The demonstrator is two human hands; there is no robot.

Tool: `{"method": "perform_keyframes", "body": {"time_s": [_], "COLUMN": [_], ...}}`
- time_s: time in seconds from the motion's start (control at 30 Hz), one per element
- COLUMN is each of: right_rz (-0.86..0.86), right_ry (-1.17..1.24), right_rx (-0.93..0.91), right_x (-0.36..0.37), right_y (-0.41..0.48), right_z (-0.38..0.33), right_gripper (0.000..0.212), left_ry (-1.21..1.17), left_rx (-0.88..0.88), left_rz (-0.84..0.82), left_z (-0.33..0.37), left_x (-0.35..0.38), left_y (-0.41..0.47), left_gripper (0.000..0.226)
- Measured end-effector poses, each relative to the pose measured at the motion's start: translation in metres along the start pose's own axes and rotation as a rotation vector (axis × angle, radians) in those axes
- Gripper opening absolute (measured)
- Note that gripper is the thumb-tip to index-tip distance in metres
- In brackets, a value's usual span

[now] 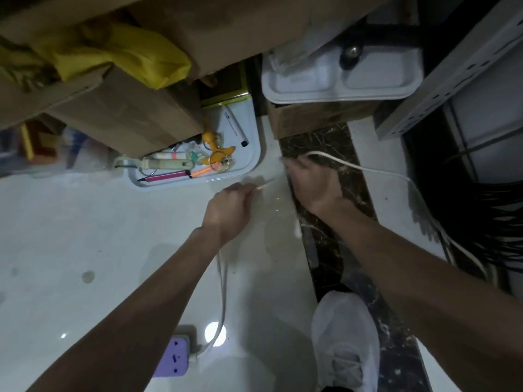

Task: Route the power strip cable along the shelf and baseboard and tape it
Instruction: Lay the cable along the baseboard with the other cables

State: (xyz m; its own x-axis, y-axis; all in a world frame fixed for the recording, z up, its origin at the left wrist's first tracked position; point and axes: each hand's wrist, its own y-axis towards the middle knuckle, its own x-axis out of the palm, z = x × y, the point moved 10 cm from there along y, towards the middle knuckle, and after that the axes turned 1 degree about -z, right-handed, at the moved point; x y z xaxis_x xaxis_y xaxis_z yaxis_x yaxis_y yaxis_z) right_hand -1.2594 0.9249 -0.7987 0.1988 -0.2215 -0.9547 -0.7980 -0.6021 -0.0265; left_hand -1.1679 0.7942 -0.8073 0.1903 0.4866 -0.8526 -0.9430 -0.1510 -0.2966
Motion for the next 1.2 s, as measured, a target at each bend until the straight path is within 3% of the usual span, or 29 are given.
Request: {"method": "perform_keyframes", "body": {"time_s": [0.1,0.27,0.33,0.43,0.57,0.63,0.73,0.87,0.93,1.07,1.2], "right_rz": [-0.029,-0.266,-0.277,-0.244,-0.182,-0.152,-0.168,-0.264,-0.313,-0.304,-0.357], "right_ry": [0.056,0.031,-0.019,-0.088,-0.151,-0.158,-0.179,-0.021,0.0,-0.074,-0.032], "right_rx": [-0.16,-0.181,-0.139,-0.04,0.091,0.14,0.133,-0.022,-0.087,-0.016,-0.138], "right_x": [0.011,0.015,0.014,0.014,0.011,0.007,0.011,0.029,0.04,0.046,0.05], "right_y": [-0.01,-0.002,0.005,0.01,0.004,0.005,0.004,-0.005,-0.011,-0.01,-0.016], "right_z": [-0.035,-0.04,-0.034,-0.027,-0.009,-0.003,-0.015,-0.067,-0.086,-0.079,-0.086], "right_gripper": [0.027,0.034,0.031,0.027,0.027,0.027,0.026,0.037,0.034,0.033,0.032], "left_ry": [0.079,-0.099,-0.227,-0.509,-0.85,-0.696,-0.112,0.174,0.254,0.231,0.121], "left_rx": [0.055,-0.063,-0.082,-0.317,-0.598,-0.568,-0.363,-0.159,-0.081,0.019,-0.078], "left_rz": [-0.024,0.082,0.121,0.122,-0.153,-0.179,-0.075,-0.052,0.029,0.094,0.282], "left_z": [0.012,-0.013,-0.012,-0.031,-0.069,-0.088,-0.096,-0.079,-0.071,-0.067,-0.094], "left_x": [0.0,-0.01,-0.011,-0.003,0.031,0.025,-0.006,-0.013,-0.019,-0.016,-0.019], "left_y": [0.008,0.007,0.007,-0.001,-0.045,-0.065,-0.071,-0.056,-0.047,-0.05,-0.076], "left_gripper": [0.036,0.034,0.031,0.025,0.038,0.048,0.046,0.045,0.045,0.048,0.053]}}
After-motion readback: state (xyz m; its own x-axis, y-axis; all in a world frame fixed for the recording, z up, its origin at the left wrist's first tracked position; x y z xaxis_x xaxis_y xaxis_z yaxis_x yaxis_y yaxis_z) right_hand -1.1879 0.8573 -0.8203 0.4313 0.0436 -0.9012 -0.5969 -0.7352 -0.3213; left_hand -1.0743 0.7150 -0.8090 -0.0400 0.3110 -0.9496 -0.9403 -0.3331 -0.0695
